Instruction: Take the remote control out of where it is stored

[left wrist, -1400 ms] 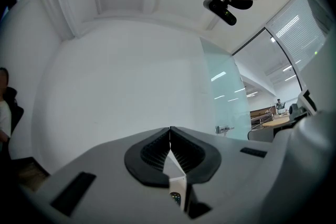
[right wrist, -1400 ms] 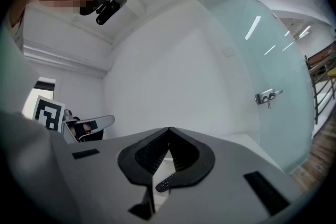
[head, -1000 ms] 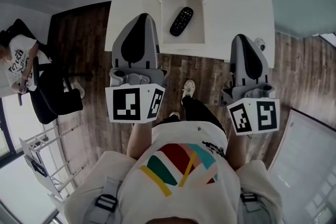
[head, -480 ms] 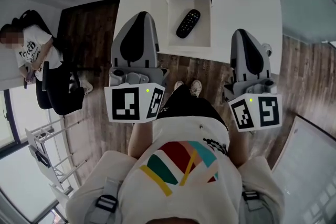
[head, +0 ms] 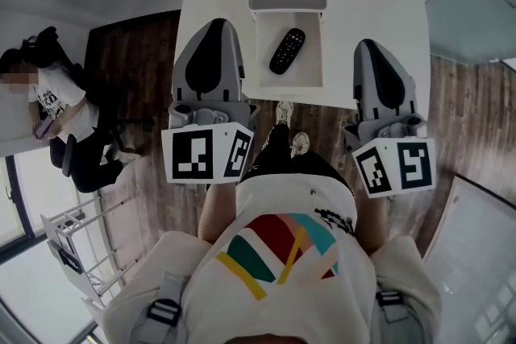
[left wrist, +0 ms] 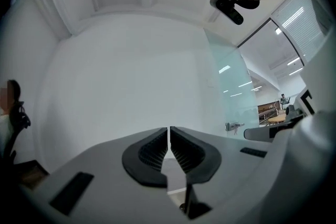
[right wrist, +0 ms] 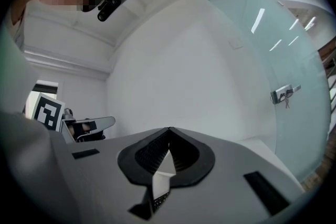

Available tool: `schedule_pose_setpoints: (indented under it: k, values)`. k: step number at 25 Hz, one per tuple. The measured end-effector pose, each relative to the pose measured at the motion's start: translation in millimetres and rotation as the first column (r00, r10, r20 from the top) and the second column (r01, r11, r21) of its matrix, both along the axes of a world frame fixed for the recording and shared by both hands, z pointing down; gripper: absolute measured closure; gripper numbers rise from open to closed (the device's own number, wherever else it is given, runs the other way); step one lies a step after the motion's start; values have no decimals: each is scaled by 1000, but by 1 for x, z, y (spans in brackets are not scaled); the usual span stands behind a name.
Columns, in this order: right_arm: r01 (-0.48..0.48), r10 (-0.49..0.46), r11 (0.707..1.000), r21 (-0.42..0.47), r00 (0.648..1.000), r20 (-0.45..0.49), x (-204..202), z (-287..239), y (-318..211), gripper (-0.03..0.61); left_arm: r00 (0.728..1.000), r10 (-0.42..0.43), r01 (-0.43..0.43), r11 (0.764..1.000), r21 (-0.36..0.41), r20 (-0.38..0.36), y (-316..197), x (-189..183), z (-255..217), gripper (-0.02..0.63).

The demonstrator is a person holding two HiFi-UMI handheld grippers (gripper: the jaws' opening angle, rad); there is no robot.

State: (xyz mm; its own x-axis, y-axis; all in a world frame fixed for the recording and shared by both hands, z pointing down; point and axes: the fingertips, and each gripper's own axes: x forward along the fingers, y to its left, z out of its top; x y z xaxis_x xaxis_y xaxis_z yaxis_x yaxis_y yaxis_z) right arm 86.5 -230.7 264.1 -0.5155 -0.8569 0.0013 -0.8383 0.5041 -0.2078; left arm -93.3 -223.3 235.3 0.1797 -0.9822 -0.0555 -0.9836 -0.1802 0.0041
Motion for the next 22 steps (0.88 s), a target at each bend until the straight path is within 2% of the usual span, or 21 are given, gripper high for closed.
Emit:
schedule_pose_setpoints:
  k: [5,12,17,22]
  values:
    - [-15,15,1000,-8,1000,-18,-16,1,-32,577,1000,18,-18,1000,21,-25,-34,-16,-4,606]
    - [-56,55,998,-34,998,-41,-43,3,-85,577,990,110,-110,994,-1,-85,-89,-27,7,604]
    - [-50,46,997,-58,996,-72,-69,9,-103,577,986,124,-129,991,-33,-108,-122,-47,16,604]
    - [-56,48,994,-97,995,-88,-72,19,-113,577,984,136,-146,986,-80,-116,-133,-48,32,604]
